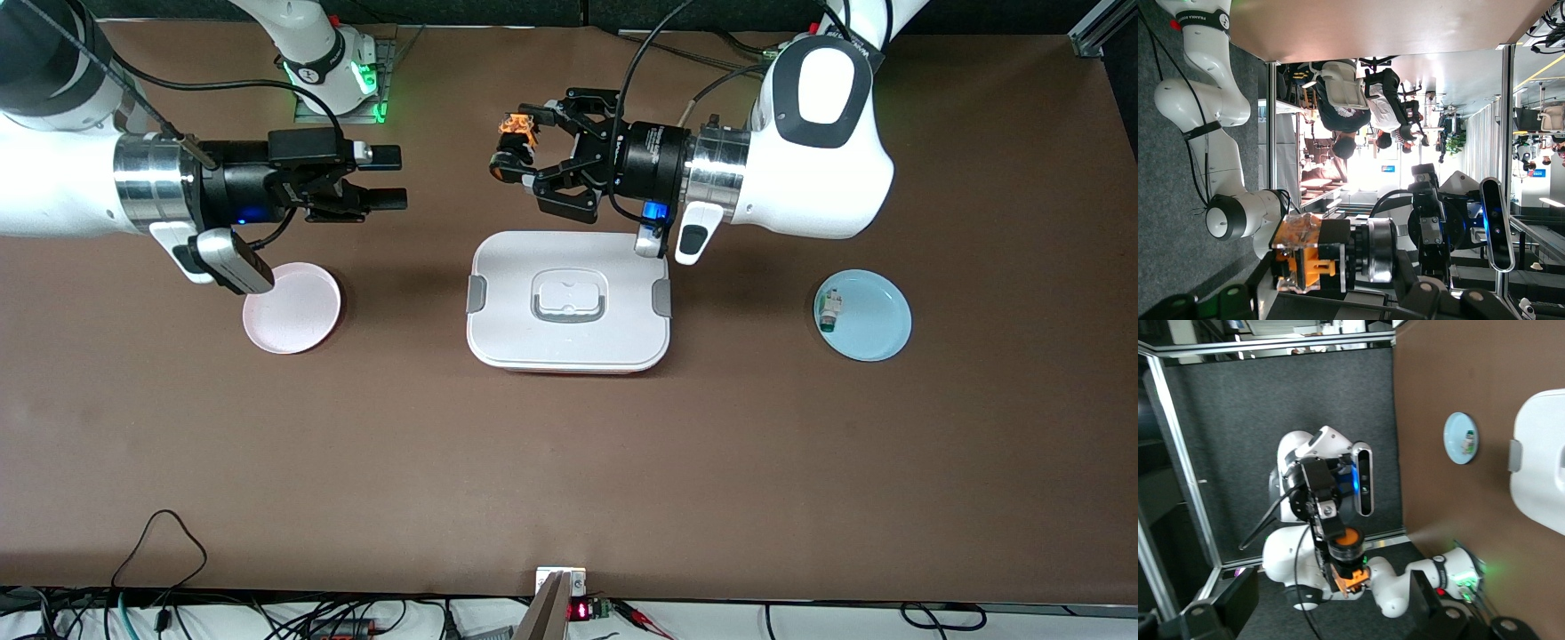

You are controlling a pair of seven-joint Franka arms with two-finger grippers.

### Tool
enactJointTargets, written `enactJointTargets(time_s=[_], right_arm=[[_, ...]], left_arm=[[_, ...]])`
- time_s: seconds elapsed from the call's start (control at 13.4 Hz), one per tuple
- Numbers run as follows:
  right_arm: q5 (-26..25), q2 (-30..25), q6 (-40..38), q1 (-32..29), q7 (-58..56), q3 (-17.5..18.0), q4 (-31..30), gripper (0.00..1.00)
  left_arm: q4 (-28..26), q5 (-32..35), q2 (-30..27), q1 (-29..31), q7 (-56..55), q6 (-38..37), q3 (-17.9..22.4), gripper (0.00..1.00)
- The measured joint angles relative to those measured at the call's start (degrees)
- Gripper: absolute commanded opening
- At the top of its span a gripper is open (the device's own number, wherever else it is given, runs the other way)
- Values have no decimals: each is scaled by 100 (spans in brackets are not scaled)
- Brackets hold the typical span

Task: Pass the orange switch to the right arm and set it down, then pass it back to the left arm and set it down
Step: 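Hold the switch with the left gripper while the right gripper reaches it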

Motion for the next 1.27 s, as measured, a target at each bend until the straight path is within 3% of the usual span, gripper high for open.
enactJointTargets(time_s=[0.9,1.05,1.27], right_arm=[[82,35,180,172,-57,-4,-33,100],[131,25,360,223,-188,9,-206,100],[622,-82,591,310,-723,97,-750,100]], left_arm=[[13,0,24,13,-13,0,3,15],[15,0,24,19,-13,0,3,15],[19,0,25,21,-13,0,4,15]])
